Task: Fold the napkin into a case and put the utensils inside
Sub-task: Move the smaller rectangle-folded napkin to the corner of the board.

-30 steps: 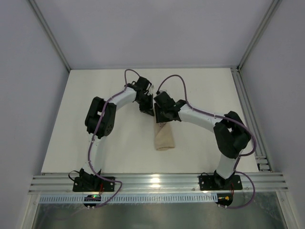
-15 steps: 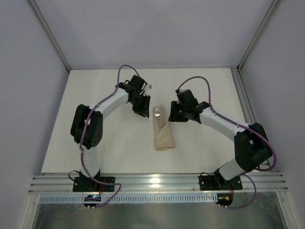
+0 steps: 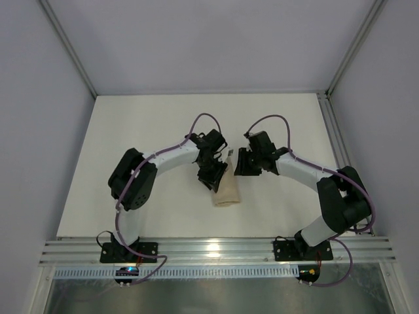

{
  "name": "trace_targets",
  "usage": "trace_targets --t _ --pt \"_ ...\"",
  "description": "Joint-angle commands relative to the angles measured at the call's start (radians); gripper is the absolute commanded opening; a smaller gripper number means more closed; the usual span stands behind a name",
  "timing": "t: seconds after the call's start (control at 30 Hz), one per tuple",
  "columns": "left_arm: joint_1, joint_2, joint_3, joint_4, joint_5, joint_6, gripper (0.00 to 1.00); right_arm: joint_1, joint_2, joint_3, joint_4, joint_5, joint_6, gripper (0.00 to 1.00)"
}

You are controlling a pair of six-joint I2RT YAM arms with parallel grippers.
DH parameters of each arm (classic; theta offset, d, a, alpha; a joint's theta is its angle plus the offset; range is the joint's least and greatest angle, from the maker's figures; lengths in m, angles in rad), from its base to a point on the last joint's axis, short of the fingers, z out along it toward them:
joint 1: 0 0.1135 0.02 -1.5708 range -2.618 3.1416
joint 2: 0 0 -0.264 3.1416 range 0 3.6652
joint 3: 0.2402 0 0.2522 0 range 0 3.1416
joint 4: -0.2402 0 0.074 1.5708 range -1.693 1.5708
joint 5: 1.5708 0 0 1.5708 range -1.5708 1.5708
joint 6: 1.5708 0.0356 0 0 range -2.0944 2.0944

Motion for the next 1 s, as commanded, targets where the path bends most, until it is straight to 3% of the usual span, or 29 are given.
trace_targets --t 0.0,0.37,0.73,0.97 --pt "-0.003 0.014 0.0 -0.008 -0.04 0.012 0.32 -0.001 -0.009 -0.025 0.065 -0.012 0.007 0.41" --pt "-0.029 0.101 0.011 0.04 -0.155 0.035 0.28 0.0 0.011 -0.037 0.081 -0.005 0.013 0.41" --pt "-0.022 0.089 0.003 0.066 -0.388 0.112 0.26 -0.02 0.138 -0.035 0.183 -0.163 0.029 0.4" --pt "-0.022 -0.043 -0.032 0.075 -0.254 0.214 0.3 -0.02 0.138 -0.055 0.205 -0.169 0.032 0.4"
